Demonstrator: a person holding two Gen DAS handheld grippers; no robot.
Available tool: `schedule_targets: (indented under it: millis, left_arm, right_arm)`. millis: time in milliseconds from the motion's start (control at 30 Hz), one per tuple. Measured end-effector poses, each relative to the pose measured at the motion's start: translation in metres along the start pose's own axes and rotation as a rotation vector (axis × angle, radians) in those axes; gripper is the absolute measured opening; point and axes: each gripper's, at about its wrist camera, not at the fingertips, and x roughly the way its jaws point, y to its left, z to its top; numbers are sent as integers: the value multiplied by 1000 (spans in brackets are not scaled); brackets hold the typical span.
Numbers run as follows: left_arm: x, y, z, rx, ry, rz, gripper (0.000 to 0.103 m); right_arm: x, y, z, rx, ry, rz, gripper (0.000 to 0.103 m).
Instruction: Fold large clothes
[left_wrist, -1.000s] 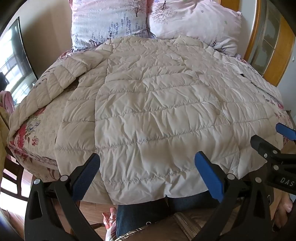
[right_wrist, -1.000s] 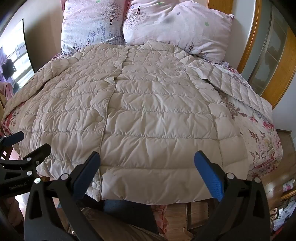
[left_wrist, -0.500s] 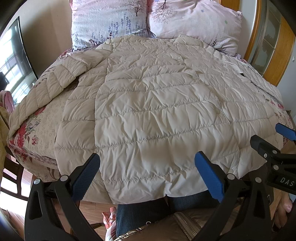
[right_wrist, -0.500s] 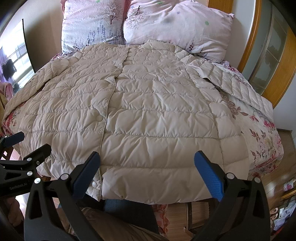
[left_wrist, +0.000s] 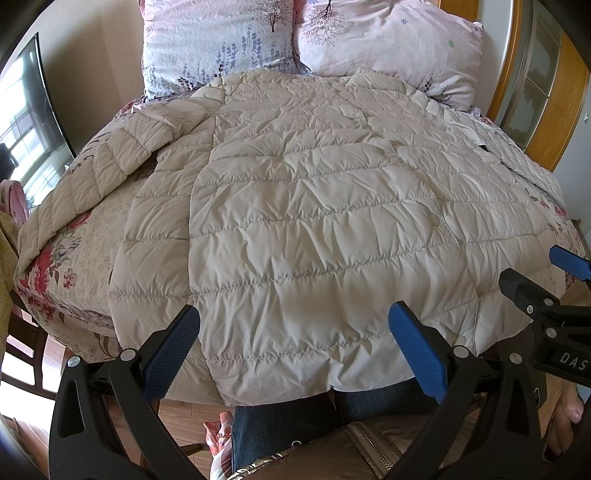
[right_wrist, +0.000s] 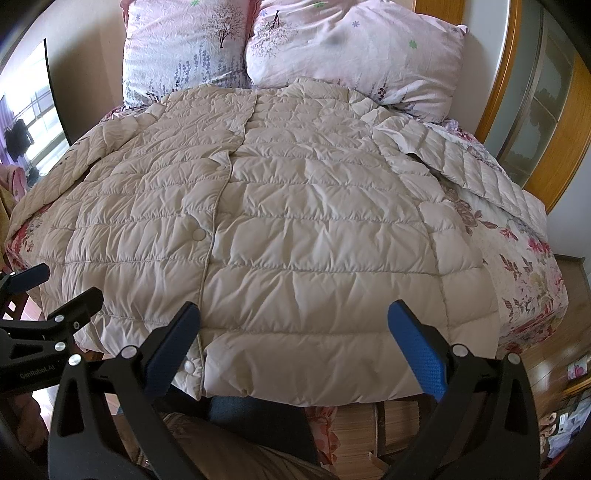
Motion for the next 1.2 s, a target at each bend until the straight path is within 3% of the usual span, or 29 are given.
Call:
schedule_targets:
  millis: [1200]
  left_arm:
    - [0, 0, 0, 0, 2, 1, 102]
  right_arm:
    - [1, 1, -3, 6, 1, 9, 101]
